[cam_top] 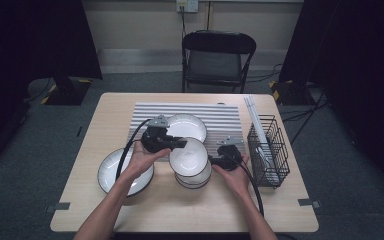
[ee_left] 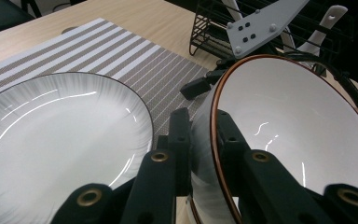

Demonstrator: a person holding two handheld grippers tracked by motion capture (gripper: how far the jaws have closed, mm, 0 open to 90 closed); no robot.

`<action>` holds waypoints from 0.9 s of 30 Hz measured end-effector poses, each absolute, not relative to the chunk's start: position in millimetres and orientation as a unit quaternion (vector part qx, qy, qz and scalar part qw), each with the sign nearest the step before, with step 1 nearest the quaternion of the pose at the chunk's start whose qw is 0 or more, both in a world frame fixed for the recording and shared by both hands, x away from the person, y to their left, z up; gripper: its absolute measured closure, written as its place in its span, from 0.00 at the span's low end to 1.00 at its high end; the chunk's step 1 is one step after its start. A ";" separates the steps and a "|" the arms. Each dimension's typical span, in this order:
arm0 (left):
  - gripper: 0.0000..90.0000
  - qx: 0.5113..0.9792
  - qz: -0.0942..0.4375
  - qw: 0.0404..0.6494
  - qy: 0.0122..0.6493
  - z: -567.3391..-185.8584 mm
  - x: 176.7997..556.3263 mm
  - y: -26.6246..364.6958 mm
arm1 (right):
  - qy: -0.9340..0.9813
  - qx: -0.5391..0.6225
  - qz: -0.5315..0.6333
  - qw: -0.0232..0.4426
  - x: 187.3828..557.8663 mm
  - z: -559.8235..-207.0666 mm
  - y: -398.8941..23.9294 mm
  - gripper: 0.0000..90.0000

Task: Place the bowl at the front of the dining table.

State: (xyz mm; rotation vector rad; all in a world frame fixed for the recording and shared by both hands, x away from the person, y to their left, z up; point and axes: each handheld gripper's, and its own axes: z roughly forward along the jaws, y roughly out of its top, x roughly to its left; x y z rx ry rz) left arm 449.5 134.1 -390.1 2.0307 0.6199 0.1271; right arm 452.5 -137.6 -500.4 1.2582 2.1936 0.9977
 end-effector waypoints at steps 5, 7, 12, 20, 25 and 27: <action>0.89 0.834 0.055 0.488 0.251 -386.6 448.3 133.9 | 0.789 0.453 0.359 0.210 452.5 -500.4 -137.6 0.34; 0.89 0.835 0.060 0.487 0.251 -383.9 449.0 133.8 | 0.789 0.453 0.359 0.210 452.5 -500.4 -137.6 0.34; 0.89 0.829 0.061 0.494 0.253 -379.5 450.3 136.4 | 0.789 0.452 0.359 0.210 452.6 -500.4 -137.6 0.34; 0.89 0.822 0.070 0.501 0.261 -375.5 456.0 144.9 | 0.789 0.452 0.359 0.210 452.6 -500.4 -137.6 0.34; 0.89 0.819 0.075 0.501 0.269 -372.8 460.0 150.1 | 0.789 0.452 0.359 0.210 452.6 -500.3 -137.6 0.34; 0.89 0.817 0.080 0.501 0.274 -370.5 461.4 151.6 | 0.789 0.452 0.359 0.210 452.6 -500.4 -137.6 0.34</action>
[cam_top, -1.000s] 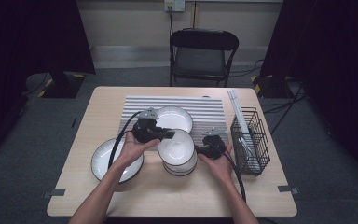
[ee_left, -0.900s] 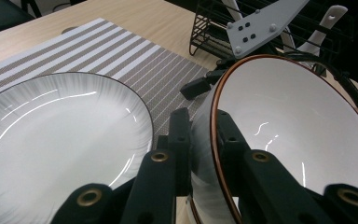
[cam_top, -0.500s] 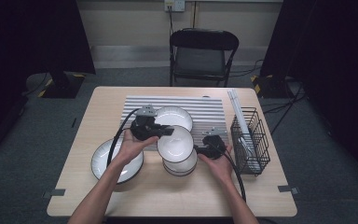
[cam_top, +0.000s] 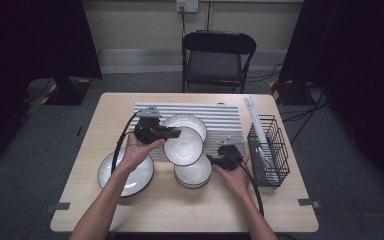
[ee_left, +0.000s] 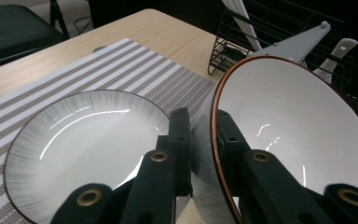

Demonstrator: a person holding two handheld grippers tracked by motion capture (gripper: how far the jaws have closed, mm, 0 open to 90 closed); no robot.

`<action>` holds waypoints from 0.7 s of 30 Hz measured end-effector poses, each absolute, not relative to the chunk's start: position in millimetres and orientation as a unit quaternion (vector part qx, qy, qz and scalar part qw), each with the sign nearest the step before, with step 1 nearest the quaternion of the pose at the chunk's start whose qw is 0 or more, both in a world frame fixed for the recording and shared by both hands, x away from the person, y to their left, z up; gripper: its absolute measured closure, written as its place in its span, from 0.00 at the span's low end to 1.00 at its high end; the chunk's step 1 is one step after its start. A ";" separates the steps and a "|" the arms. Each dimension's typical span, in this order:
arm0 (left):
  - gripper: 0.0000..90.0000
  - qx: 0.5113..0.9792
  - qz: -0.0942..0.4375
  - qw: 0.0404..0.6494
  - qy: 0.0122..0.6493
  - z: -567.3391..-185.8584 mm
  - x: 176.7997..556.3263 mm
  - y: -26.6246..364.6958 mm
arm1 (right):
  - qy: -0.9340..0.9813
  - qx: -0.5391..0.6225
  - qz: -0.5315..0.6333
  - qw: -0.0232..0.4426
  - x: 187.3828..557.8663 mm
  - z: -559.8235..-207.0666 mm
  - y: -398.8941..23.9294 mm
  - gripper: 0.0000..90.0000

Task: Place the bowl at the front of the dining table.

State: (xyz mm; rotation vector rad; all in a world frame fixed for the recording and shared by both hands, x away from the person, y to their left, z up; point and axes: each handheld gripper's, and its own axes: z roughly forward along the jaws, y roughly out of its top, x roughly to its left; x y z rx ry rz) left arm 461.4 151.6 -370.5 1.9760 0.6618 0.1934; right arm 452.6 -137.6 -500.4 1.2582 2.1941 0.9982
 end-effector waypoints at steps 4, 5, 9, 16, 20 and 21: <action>0.89 0.815 0.085 0.501 0.279 -368.0 465.0 153.9 | 0.789 0.453 0.359 0.210 452.6 -500.4 -137.6 0.34; 0.89 0.813 0.088 0.502 0.282 -367.6 466.5 154.8 | 0.789 0.453 0.359 0.210 452.6 -500.3 -137.6 0.34; 0.89 0.808 0.090 0.505 0.288 -366.7 470.0 159.3 | 0.789 0.453 0.359 0.210 452.6 -500.3 -137.6 0.34; 0.89 0.801 0.097 0.507 0.302 -363.8 475.2 166.1 | 0.789 0.453 0.359 0.210 452.5 -500.3 -137.6 0.34; 0.89 0.800 0.102 0.506 0.304 -360.6 478.5 167.9 | 0.789 0.453 0.359 0.210 452.5 -500.3 -137.6 0.34; 0.89 0.801 0.107 0.504 0.304 -359.2 479.9 168.2 | 0.789 0.452 0.359 0.210 452.5 -500.3 -137.7 0.34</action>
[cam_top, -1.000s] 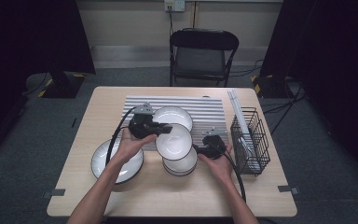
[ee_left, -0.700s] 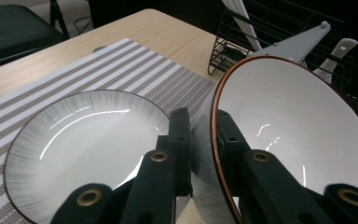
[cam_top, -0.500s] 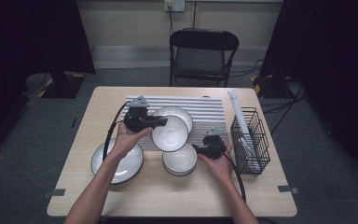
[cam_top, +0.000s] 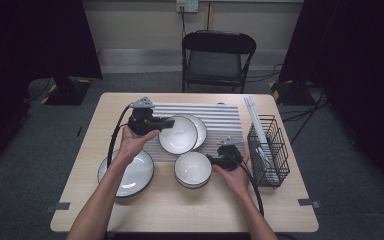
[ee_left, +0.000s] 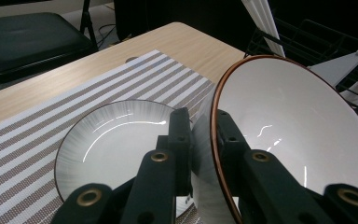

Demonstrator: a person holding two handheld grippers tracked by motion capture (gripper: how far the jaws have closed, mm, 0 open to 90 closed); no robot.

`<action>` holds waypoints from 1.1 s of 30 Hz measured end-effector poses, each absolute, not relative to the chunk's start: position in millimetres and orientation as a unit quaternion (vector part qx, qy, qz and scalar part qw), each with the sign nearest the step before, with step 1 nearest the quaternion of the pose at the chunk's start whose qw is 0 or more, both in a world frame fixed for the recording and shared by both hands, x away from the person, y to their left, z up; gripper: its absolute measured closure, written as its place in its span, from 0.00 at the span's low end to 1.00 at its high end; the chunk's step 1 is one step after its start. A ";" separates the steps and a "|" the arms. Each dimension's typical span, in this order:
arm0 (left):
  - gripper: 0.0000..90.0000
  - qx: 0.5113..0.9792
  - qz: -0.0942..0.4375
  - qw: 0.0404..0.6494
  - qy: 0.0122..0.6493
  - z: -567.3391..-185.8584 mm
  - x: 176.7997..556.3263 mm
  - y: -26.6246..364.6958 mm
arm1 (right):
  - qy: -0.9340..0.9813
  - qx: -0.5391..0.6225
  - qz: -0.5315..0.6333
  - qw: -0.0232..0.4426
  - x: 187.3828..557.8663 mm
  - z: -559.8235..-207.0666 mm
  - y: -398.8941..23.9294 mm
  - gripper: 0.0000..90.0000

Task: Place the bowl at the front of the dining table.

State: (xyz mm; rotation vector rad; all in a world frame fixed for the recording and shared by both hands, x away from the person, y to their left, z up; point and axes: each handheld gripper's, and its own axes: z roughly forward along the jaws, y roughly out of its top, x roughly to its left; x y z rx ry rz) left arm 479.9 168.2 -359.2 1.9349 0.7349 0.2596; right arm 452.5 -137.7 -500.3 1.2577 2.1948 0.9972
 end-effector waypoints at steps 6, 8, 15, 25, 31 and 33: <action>0.89 0.797 0.108 0.504 0.314 -359.5 484.4 171.0 | 0.789 0.452 0.359 0.210 452.5 -500.3 -137.7 0.34; 0.89 0.795 0.110 0.505 0.317 -359.5 486.9 171.7 | 0.789 0.452 0.359 0.210 452.5 -500.3 -137.7 0.34; 0.89 0.786 0.112 0.508 0.335 -356.7 493.5 173.6 | 0.789 0.452 0.359 0.210 452.5 -500.3 -137.7 0.34; 0.89 0.777 0.122 0.508 0.352 -356.4 506.4 176.3 | 0.789 0.452 0.359 0.210 452.5 -500.3 -137.7 0.34; 0.89 0.773 0.121 0.508 0.360 -351.5 515.6 175.5 | 0.789 0.452 0.359 0.209 452.5 -500.2 -137.7 0.34; 0.89 0.776 0.127 0.503 0.358 -350.5 517.5 175.4 | 0.789 0.452 0.359 0.209 452.4 -500.3 -137.7 0.34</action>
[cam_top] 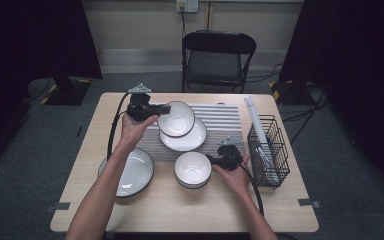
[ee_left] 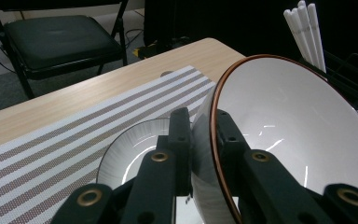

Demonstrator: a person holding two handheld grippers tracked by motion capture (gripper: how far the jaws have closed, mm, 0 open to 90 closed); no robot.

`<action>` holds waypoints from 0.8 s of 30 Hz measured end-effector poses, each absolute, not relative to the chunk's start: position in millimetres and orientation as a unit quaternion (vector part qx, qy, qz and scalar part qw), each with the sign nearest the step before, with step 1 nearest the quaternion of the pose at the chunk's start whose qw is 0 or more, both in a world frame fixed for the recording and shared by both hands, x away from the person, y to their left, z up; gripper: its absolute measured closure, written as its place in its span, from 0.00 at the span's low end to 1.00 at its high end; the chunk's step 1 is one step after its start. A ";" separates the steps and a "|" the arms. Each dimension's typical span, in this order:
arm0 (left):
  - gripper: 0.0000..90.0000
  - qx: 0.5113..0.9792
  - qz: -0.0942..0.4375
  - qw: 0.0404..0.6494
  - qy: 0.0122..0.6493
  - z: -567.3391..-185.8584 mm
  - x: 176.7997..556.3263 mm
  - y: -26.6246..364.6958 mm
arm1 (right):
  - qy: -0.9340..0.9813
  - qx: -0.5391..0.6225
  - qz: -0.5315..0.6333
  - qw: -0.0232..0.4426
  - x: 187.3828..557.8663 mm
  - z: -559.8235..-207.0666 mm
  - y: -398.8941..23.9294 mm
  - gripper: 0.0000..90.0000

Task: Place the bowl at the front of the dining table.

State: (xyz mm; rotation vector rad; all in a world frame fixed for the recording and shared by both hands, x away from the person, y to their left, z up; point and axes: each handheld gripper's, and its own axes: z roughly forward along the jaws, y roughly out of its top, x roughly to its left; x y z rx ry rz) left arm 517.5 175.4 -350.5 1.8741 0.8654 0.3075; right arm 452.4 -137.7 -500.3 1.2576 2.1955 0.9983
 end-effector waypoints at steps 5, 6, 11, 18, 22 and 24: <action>0.89 0.780 0.132 0.494 0.361 -351.9 520.5 175.1 | 0.789 0.452 0.359 0.209 452.4 -500.3 -137.7 0.34; 0.89 0.778 0.130 0.495 0.364 -353.4 522.2 175.5 | 0.789 0.452 0.359 0.209 452.4 -500.3 -137.7 0.34; 0.89 0.770 0.121 0.494 0.385 -364.1 527.7 177.8 | 0.789 0.452 0.359 0.210 452.4 -500.3 -137.6 0.34; 0.89 0.768 0.122 0.480 0.406 -376.8 533.4 178.4 | 0.789 0.453 0.359 0.210 452.4 -500.3 -137.6 0.34; 0.89 0.765 0.116 0.478 0.415 -381.0 536.9 177.9 | 0.789 0.453 0.359 0.210 452.4 -500.3 -137.5 0.34; 0.89 0.766 0.116 0.475 0.418 -384.0 539.2 176.9 | 0.789 0.452 0.359 0.209 452.4 -500.3 -137.7 0.34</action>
